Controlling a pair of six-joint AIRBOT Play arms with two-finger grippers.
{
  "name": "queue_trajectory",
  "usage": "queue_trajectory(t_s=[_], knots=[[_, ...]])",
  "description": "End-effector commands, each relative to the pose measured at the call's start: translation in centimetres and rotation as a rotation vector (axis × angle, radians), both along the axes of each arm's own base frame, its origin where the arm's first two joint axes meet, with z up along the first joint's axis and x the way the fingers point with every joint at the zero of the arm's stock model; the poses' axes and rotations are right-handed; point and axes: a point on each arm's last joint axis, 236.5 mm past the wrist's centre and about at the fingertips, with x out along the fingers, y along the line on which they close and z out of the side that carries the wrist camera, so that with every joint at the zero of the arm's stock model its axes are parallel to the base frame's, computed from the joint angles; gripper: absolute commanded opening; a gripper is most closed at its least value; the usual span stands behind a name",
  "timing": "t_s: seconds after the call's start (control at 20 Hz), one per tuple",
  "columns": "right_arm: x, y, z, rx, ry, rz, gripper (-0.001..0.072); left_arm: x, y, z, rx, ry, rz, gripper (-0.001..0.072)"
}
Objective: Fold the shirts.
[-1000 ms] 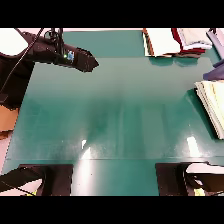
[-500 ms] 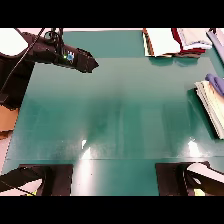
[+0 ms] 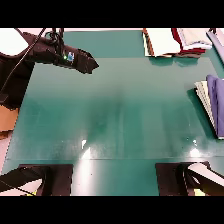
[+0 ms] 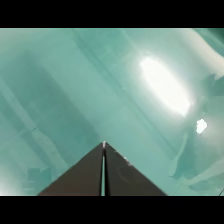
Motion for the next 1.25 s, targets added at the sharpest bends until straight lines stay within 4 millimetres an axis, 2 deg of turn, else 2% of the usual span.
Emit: queue_trajectory(t_s=[0.0,0.05,0.2,0.3,0.4,0.5,0.55,0.65,0.7,0.8,0.9,1.2], knots=[[6.0,2.8,4.3,-0.046,-0.148,0.130,0.0541,0.2,0.0,0.2,-0.005,-0.009,0.003,0.0025],[8.4,4.8,5.6,-0.050,-0.193,0.201,0.0541,0.3,-0.1,0.3,-0.008,-0.014,0.005,0.0025],[14.7,14.1,8.5,-0.018,-0.293,0.471,0.0540,0.7,0.0,0.6,-0.016,-0.029,0.015,0.0025],[17.3,20.6,8.9,-0.004,-0.309,0.643,0.0539,0.7,0.1,0.4,-0.009,-0.028,0.015,0.0025],[18.7,26.6,8.9,0.014,-0.319,0.795,0.0535,0.7,-0.1,0.6,-0.016,-0.030,0.015,0.0025],[19.4,31.8,8.7,0.034,-0.327,0.919,0.0508,0.8,-0.1,0.7,-0.020,-0.034,0.017,0.0025],[19.5,34.2,8.4,0.049,-0.321,0.976,0.0456,0.8,-0.1,0.7,-0.021,-0.035,0.018,0.0025],[19.1,38.4,7.5,0.080,-0.299,1.081,0.0218,0.8,-0.1,0.7,-0.021,-0.035,0.018,0.0025],[18.8,40.1,7.2,0.092,-0.291,1.124,0.0021,0.8,-0.1,0.7,-0.021,-0.035,0.018,0.0025],[18.4,42.6,6.9,0.106,-0.282,1.183,0.0017,0.8,-0.1,0.7,-0.021,-0.035,0.018,0.0025],[17.9,44.0,6.7,0.113,-0.278,1.219,0.0017,0.8,-0.1,0.7,-0.021,-0.035,0.018,0.0025],[17.4,44.5,6.6,0.122,-0.263,1.239,0.0016,0.8,-0.1,0.7,-0.021,-0.035,0.018,0.0025]])
